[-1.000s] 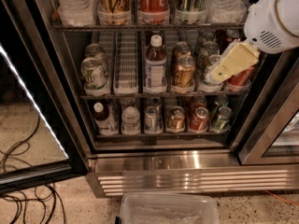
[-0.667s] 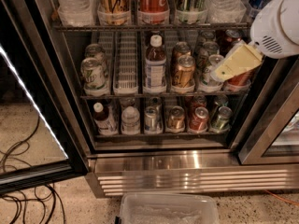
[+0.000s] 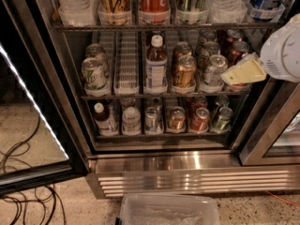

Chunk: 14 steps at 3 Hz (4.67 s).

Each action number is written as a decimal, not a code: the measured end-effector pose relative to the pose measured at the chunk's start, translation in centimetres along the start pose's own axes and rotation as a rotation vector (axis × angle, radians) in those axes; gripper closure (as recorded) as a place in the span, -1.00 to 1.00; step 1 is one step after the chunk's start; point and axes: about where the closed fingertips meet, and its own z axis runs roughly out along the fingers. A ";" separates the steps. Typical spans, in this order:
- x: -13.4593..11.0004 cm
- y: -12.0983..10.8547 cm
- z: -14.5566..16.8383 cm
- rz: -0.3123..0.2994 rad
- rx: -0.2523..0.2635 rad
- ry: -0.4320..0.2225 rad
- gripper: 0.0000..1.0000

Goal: Pick pepsi can from top shelf of fridge

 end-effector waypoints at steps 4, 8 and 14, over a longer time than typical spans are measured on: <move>-2.5 -5.8 1.7 0.179 0.156 -0.199 -0.90; -4.2 -9.2 2.7 0.364 0.213 -0.336 -0.34; -3.3 -10.5 3.9 0.389 0.321 -0.349 -0.38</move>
Offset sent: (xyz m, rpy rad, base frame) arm 0.0150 -0.0034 0.0072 0.0695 -0.0949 -0.0510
